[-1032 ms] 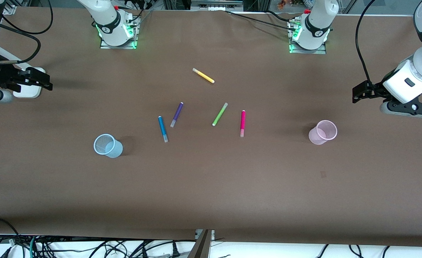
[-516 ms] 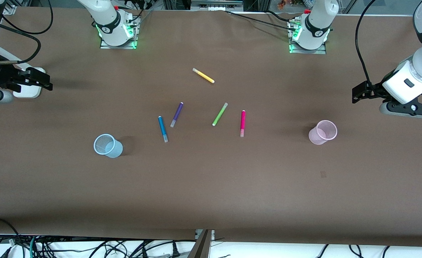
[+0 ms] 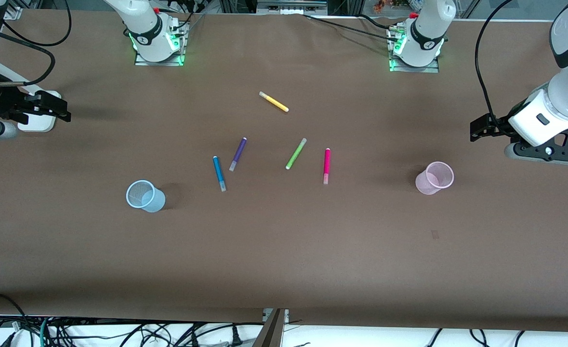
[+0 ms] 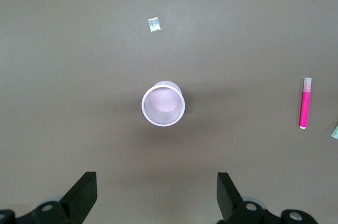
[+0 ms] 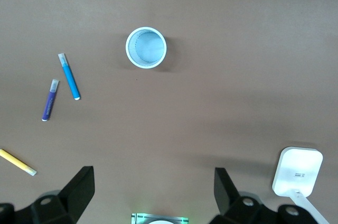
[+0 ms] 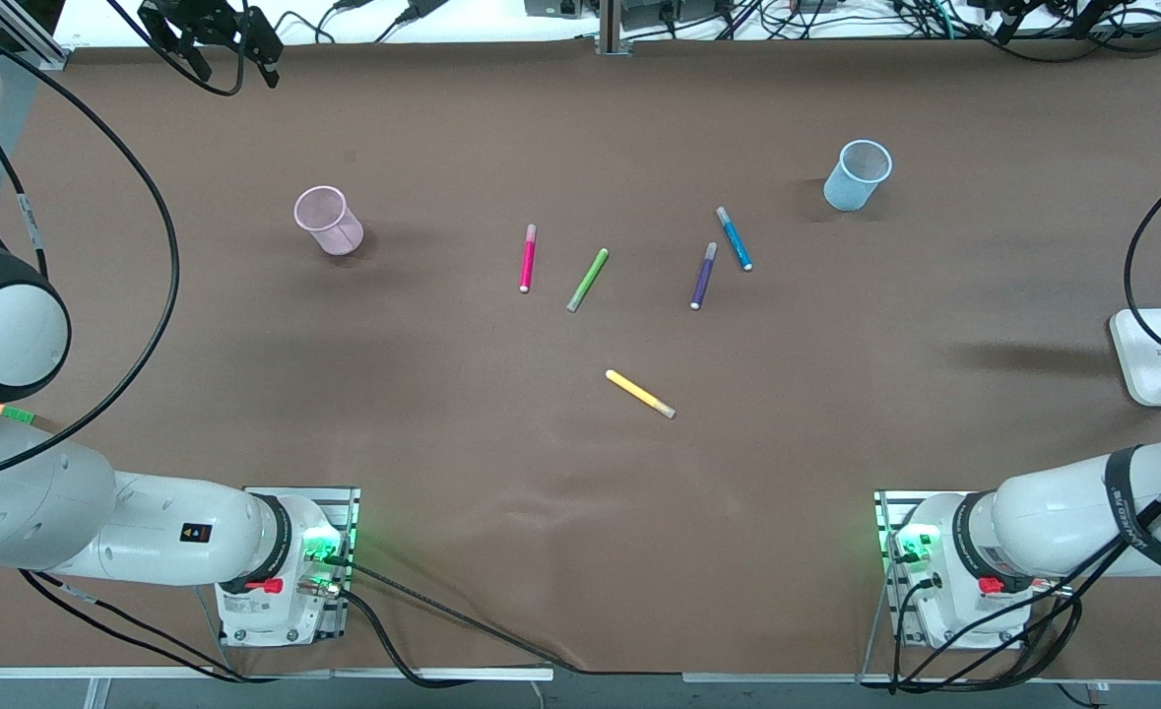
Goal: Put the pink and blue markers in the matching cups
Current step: 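Move the left gripper toward the pink marker while the right gripper reaches the blue marker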
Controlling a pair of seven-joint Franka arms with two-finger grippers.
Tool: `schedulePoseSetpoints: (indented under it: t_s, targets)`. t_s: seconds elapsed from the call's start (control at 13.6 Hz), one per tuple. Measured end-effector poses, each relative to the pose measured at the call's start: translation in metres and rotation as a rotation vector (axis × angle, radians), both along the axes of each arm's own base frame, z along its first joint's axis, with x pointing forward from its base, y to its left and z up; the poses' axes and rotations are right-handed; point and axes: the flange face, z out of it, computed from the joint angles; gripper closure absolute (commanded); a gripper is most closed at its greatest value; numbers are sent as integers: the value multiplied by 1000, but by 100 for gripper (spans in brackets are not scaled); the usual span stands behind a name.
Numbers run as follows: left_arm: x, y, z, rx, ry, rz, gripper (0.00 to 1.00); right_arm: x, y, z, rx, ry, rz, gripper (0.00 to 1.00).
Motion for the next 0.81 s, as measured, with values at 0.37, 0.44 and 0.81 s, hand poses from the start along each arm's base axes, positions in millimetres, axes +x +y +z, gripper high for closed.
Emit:
schedulePoseSetpoints:
  t_s: [0.37,0.44,0.81]
  targets:
    - [-2,-13,-8,-72,21,34,0,3,0,0,1,-17,1,0]
    - [-3,-22,-11,-78,27,51,0,6,1,-2,1,-24,4,0]
    - [-12,-96,-60,-78,12,72,0,23,14,-19,8,-52,23,0]
